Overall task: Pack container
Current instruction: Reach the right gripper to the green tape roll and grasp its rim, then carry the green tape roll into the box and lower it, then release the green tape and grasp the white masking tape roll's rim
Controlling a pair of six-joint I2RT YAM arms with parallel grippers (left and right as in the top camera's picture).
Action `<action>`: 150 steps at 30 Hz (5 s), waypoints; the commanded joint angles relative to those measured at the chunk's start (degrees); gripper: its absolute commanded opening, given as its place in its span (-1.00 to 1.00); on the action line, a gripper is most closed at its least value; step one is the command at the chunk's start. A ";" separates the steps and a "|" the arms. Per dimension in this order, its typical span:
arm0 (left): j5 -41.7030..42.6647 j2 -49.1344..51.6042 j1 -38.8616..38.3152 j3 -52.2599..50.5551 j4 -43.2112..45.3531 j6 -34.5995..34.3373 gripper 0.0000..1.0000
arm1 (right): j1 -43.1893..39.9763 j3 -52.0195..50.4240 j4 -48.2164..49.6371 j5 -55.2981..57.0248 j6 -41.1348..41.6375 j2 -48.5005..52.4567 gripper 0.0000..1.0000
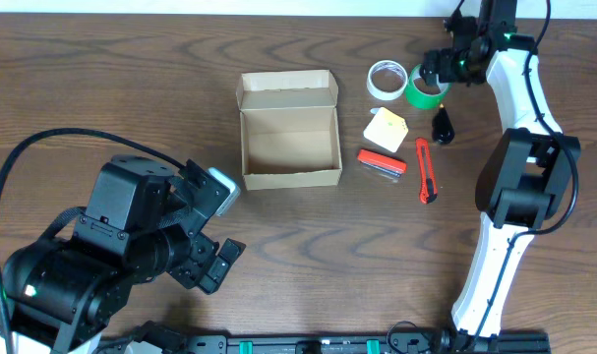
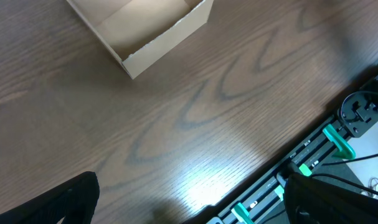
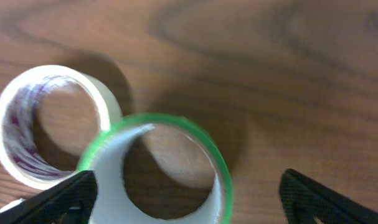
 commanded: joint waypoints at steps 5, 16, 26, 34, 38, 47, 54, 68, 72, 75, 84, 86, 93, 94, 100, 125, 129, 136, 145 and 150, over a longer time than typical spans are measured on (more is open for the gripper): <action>0.83 -0.02 -0.13 0.98 -0.15 -0.22 0.90 | -0.13 1.31 -0.50 4.04 0.26 2.89 0.42; 0.83 -0.02 -0.13 1.01 -0.15 -0.22 0.91 | 0.15 1.31 -0.26 6.80 0.31 3.58 -0.69; 0.83 -0.02 -0.13 0.98 -0.15 -0.20 0.90 | 0.42 12.81 -7.72 4.98 4.79 1.57 -0.97; 0.83 -0.02 -0.13 0.98 -0.15 -0.22 0.90 | 6.01 28.20 -21.68 5.01 4.57 -3.72 -0.97; 0.83 -0.02 -0.13 0.98 -0.15 -0.22 0.91 | 12.22 29.05 -26.69 5.01 4.55 -5.95 -0.98; 0.83 -0.02 -0.13 0.98 -0.15 -0.22 0.90 | 30.75 29.03 -34.07 9.64 8.07 -6.19 -0.97; 0.83 -0.02 -0.13 0.98 -0.15 -0.22 0.90 | 39.71 27.54 -37.18 13.90 21.03 -5.64 -0.97; 0.83 -0.02 -0.13 0.98 -0.15 -0.22 0.90 | 44.46 16.31 -37.29 22.56 50.80 -5.64 -0.97; 0.83 -0.02 -0.13 0.98 -0.15 -0.22 0.91 | 44.44 14.32 -35.93 22.64 52.63 -5.64 -0.98; 0.83 -0.02 -0.13 1.01 -0.15 -0.22 0.90 | 44.59 12.24 -33.97 21.09 52.85 -5.64 -0.97; 0.83 -0.02 -0.13 0.98 -0.15 -0.22 0.90 | 44.94 5.46 -27.39 20.06 56.04 -5.64 -0.97; 0.83 -0.02 -0.13 0.98 -0.15 -0.20 0.90 | 44.94 4.42 -26.43 20.28 57.40 -5.64 -0.97; 0.83 -0.02 -0.13 1.01 -0.15 -0.22 0.90 | 45.33 2.69 -22.64 20.28 57.48 -5.64 -0.98; 0.83 -0.02 -0.13 0.98 -0.15 -0.22 0.91 | 45.57 2.58 -22.23 20.37 57.48 -5.62 -0.98; 0.83 -0.02 -0.13 0.98 -0.15 -0.22 0.90 | 45.68 1.95 -21.64 20.96 57.53 -5.62 -0.97; 0.83 -0.02 -0.13 0.98 -0.15 -0.22 0.90 | 45.92 -3.89 -15.32 19.87 57.27 -5.62 0.04; 0.83 -0.02 -0.13 0.98 -0.15 -0.22 0.90 | 45.86 -3.87 -15.63 19.67 57.18 -5.62 0.03; 0.83 -0.02 -0.13 1.01 -0.15 -0.22 0.90 | 44.52 -2.32 -16.61 12.15 52.61 -7.80 -0.01; 0.83 -0.02 -0.13 0.98 -0.15 -0.22 0.90 | 39.08 -2.01 -12.94 15.80 38.16 -19.52 0.02; 0.83 -0.02 -0.13 0.98 -0.15 -0.22 0.90 | 33.81 -2.01 -9.66 19.15 24.52 -21.27 0.11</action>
